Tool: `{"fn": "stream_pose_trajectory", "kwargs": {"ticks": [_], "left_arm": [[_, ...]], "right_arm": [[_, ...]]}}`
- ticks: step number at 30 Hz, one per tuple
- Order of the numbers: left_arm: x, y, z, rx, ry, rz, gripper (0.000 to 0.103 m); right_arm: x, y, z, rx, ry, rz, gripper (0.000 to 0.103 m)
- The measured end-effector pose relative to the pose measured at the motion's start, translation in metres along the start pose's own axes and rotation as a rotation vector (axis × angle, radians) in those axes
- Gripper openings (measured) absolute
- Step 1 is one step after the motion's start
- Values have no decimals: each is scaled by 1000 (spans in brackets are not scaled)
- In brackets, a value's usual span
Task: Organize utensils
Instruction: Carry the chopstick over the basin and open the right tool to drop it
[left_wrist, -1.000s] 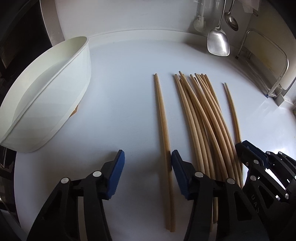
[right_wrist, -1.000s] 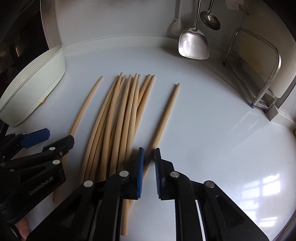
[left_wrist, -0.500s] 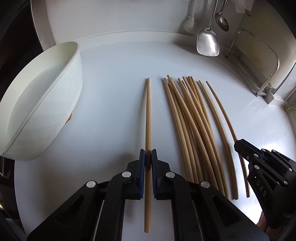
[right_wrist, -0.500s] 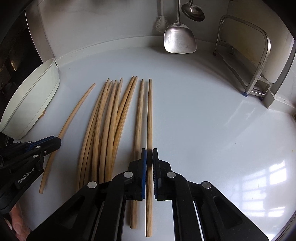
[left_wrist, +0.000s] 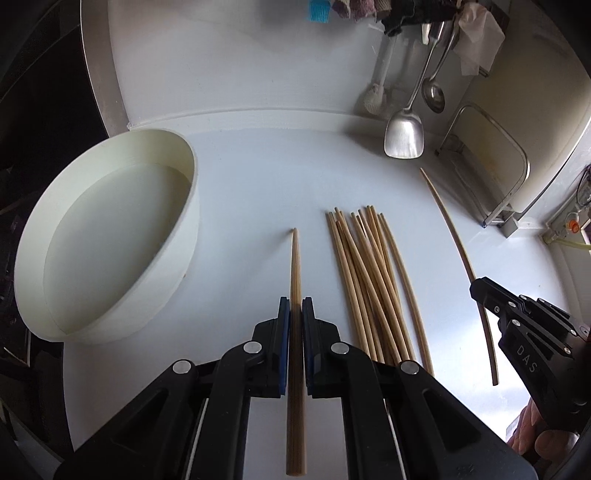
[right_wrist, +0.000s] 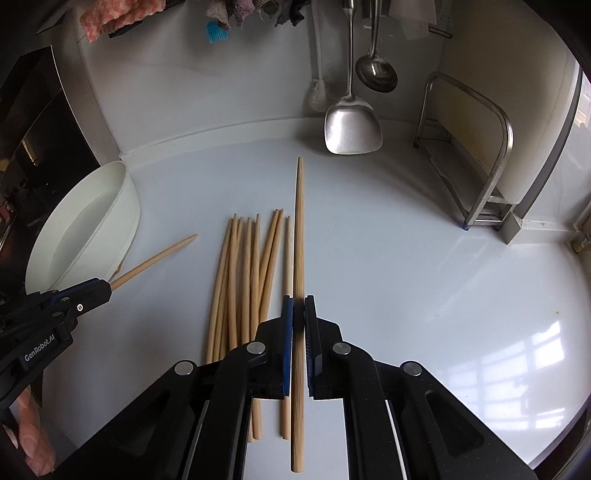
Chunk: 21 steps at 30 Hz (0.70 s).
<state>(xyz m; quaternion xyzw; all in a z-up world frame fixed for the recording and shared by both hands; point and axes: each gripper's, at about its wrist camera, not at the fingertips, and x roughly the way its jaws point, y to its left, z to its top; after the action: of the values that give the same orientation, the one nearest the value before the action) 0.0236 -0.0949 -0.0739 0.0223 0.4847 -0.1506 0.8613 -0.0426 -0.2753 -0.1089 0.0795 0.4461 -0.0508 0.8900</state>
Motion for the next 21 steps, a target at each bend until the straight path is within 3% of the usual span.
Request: {"fn": "stream_pose_trajectory", "kwargs": {"ticks": [14, 21], "left_arm": [[-46, 29, 41, 26, -96, -100, 7], [-77, 60, 59, 5, -174, -101, 7]], "right_arm": [[-31, 40, 26, 34, -65, 3, 6], [-41, 64, 38, 18, -84, 29, 6]]}}
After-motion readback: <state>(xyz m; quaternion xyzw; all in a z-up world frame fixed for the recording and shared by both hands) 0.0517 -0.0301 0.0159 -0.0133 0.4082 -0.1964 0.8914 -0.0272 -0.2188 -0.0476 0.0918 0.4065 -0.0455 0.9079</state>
